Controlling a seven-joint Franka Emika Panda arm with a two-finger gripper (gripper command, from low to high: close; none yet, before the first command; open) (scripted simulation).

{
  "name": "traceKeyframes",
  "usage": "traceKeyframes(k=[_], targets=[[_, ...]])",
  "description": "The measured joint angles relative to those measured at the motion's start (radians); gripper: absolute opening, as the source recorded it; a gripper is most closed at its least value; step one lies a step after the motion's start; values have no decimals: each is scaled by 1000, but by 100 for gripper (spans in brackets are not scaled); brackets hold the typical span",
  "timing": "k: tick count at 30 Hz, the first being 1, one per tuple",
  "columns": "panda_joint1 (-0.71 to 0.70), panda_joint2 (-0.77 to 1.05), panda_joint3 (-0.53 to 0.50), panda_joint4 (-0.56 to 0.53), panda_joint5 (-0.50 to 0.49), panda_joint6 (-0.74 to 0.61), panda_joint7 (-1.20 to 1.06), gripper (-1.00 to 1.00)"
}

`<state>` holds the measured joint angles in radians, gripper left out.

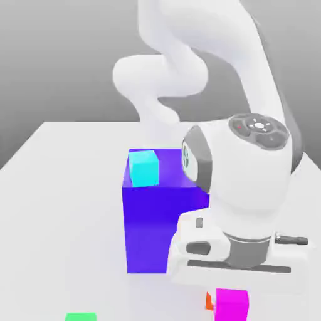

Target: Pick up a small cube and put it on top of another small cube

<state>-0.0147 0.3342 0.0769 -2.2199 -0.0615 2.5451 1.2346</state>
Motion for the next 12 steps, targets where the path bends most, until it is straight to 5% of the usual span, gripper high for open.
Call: traceKeyframes(k=[8,9,12], targets=[[-145,82,-149,20,122,70,165,-100],[-149,102,-150,22,127,87,166,100],[-149,102,-150,22,127,88,166,100]])
